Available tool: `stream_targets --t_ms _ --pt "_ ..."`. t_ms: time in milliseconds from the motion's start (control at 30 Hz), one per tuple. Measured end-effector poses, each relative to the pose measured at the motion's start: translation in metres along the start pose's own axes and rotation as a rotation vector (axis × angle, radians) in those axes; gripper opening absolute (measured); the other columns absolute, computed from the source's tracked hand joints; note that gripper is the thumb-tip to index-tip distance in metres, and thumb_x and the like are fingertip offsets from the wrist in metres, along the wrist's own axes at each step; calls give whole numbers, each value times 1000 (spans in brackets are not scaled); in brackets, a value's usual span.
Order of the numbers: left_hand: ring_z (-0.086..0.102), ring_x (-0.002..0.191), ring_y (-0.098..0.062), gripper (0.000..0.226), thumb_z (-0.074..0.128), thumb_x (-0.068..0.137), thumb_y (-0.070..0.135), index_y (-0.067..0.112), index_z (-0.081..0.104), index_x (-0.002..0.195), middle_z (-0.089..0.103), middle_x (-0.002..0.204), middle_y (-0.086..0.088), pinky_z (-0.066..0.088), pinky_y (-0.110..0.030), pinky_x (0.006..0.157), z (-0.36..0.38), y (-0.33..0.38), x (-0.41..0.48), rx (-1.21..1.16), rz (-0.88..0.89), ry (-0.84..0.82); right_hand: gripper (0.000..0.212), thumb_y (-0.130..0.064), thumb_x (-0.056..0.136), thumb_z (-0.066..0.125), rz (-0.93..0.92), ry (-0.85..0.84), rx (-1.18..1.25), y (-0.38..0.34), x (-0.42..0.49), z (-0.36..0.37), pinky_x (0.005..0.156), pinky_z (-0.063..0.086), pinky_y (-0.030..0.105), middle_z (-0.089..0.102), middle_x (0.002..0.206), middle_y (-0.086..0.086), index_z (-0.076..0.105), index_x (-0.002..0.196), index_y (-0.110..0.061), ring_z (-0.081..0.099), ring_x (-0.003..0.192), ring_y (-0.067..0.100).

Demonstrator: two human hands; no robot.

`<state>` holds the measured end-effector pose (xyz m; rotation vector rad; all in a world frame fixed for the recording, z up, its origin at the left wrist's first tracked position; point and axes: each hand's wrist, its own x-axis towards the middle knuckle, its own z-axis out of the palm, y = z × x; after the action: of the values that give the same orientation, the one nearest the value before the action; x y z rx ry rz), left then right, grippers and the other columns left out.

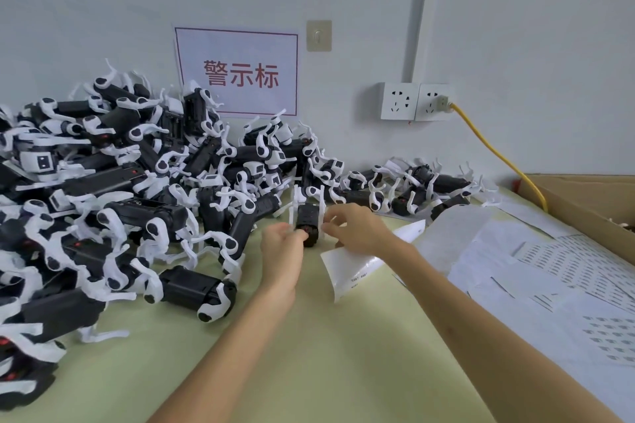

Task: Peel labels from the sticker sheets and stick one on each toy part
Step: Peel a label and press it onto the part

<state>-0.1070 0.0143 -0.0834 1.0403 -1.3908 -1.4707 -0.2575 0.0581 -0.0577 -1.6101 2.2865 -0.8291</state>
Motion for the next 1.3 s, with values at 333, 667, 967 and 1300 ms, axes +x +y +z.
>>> stream_targets --t_ms 333,667,967,1300 --pt "73 99 -24 22 65 88 19 10 72 106 76 108 -4 54 -31 76 -11 4 10 -245 -227 -74 19 -33 96 66 -72 46 16 -4 -1 2 78 51 33 73 95 4 63 81 -23 66 83 20" --pt "71 103 -26 17 59 98 15 18 72 109 70 117 -7 55 -36 82 -8 4 10 -223 -104 -62 14 -32 94 70 -85 102 201 -7 -11 -35 68 54 33 76 83 -2 68 87 -20 73 76 16" --pt "70 105 -27 27 48 105 29 19 72 112 71 126 -3 53 -35 88 -1 7 -2 -151 -188 -326 34 -46 92 68 -20 60 -188 -16 -2 -9 78 44 29 68 109 -2 69 115 -22 63 103 21" --pt "67 116 -21 31 48 104 28 23 68 126 73 126 8 50 -35 95 -3 11 -3 -318 -63 -364 21 -14 77 86 -77 233 132 -12 -9 -30 52 38 8 69 75 -6 70 71 -27 55 59 -3"
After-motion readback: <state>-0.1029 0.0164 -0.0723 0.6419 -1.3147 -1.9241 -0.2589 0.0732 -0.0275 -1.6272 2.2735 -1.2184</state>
